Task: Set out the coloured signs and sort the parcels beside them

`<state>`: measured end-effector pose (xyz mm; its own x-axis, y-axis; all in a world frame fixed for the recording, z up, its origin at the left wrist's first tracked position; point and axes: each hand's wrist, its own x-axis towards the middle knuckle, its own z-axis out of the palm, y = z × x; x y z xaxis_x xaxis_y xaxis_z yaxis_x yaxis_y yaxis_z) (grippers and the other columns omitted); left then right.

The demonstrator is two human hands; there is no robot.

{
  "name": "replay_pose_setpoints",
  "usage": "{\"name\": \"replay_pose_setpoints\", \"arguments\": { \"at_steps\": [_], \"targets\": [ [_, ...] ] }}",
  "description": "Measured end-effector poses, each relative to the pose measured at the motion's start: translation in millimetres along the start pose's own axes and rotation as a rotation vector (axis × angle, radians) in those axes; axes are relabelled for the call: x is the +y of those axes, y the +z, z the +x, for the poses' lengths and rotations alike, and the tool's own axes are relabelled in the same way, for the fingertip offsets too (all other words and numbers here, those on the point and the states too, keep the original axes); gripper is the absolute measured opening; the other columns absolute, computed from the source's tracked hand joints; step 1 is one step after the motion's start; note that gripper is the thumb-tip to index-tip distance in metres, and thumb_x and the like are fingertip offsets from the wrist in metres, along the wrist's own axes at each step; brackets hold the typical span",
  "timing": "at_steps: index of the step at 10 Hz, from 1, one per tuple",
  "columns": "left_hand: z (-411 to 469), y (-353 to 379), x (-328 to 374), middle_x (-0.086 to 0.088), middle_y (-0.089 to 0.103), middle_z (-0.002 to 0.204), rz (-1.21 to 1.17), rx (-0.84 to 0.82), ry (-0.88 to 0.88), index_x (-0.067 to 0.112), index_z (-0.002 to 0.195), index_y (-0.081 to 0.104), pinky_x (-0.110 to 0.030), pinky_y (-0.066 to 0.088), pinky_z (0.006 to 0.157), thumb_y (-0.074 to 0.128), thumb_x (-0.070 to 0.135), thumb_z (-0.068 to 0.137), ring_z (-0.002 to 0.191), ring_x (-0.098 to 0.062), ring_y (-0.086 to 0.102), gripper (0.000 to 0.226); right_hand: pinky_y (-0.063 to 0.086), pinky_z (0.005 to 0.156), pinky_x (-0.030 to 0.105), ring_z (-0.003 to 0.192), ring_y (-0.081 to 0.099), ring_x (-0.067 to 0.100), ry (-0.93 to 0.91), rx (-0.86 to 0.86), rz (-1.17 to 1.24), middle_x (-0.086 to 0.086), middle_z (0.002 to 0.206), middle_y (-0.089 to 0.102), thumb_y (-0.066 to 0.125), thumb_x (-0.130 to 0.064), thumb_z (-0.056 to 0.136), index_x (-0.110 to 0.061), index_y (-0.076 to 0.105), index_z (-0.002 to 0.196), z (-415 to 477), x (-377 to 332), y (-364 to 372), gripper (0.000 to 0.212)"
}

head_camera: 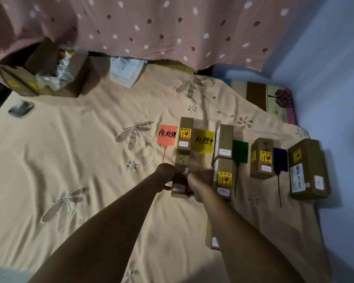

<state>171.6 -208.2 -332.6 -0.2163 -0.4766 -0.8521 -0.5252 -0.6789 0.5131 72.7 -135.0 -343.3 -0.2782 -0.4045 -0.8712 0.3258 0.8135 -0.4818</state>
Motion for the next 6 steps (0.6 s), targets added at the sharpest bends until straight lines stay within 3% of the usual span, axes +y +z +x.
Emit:
{"name": "replay_pose_setpoints", "arguments": {
  "at_steps": [1, 2, 3, 4, 5, 6],
  "targets": [
    [11, -1, -3, -0.015, 0.065, 0.103, -0.071, 0.039, 0.023, 0.012, 0.108, 0.064, -0.041, 0.052, 0.076, 0.054, -0.002, 0.091, 0.097, -0.027, 0.06, 0.025, 0.061, 0.078, 0.039, 0.085, 0.073, 0.023, 0.009, 0.011, 0.05, 0.008, 0.103, 0.074, 0.041, -0.037, 0.105, -0.017, 0.061, 0.123, 10, -2, 2, 0.033],
    [17, 0, -6, -0.017, 0.068, 0.119, -0.092, 0.069, 0.027, 0.014, 0.125, 0.063, -0.044, 0.055, 0.082, 0.057, 0.003, 0.09, 0.112, -0.03, 0.065, 0.037, 0.053, 0.06, 0.029, 0.08, 0.069, 0.02, -0.021, 0.005, 0.078, 0.009, 0.104, 0.071, 0.037, -0.04, 0.108, -0.017, 0.059, 0.122, 6, -8, 2, 0.035],
    [20, 2, -7, -0.009, 0.066, 0.103, -0.097, 0.113, 0.045, 0.012, 0.131, 0.06, -0.043, 0.053, 0.086, 0.059, 0.005, 0.091, 0.095, -0.023, 0.061, 0.04, 0.055, 0.063, 0.031, 0.087, 0.068, 0.024, -0.041, 0.011, 0.042, 0.014, 0.114, 0.069, 0.036, -0.036, 0.108, -0.015, 0.059, 0.123, 6, -13, 3, 0.035],
    [15, 4, -3, -0.009, 0.063, 0.112, -0.12, 0.177, 0.079, 0.012, 0.139, 0.055, -0.034, 0.044, 0.075, 0.061, 0.008, 0.092, 0.086, -0.019, 0.055, 0.047, 0.058, 0.092, 0.045, 0.103, 0.068, 0.03, -0.06, 0.026, -0.023, 0.015, 0.115, 0.069, 0.039, -0.038, 0.104, -0.015, 0.06, 0.12, 8, -14, 0, 0.035],
    [8, 5, 2, -0.012, 0.058, 0.136, -0.125, 0.204, 0.131, 0.012, 0.142, 0.053, -0.033, 0.042, 0.085, 0.065, 0.011, 0.09, 0.106, -0.025, 0.053, 0.053, 0.052, 0.096, 0.039, 0.1, 0.061, 0.025, -0.1, 0.048, -0.025, 0.01, 0.109, 0.065, 0.045, -0.035, 0.101, -0.016, 0.058, 0.104, -10, -22, -9, 0.023],
    [-14, 4, 10, -0.013, 0.06, 0.132, -0.08, 0.222, 0.221, 0.008, 0.141, 0.051, -0.029, 0.04, 0.082, 0.074, 0.021, 0.076, 0.101, -0.023, 0.054, 0.071, 0.039, 0.085, 0.034, 0.1, 0.051, 0.021, -0.157, 0.12, -0.037, 0.007, 0.112, 0.055, 0.046, -0.046, 0.102, -0.023, 0.054, 0.116, -22, -26, -23, 0.029]
  ]
}}
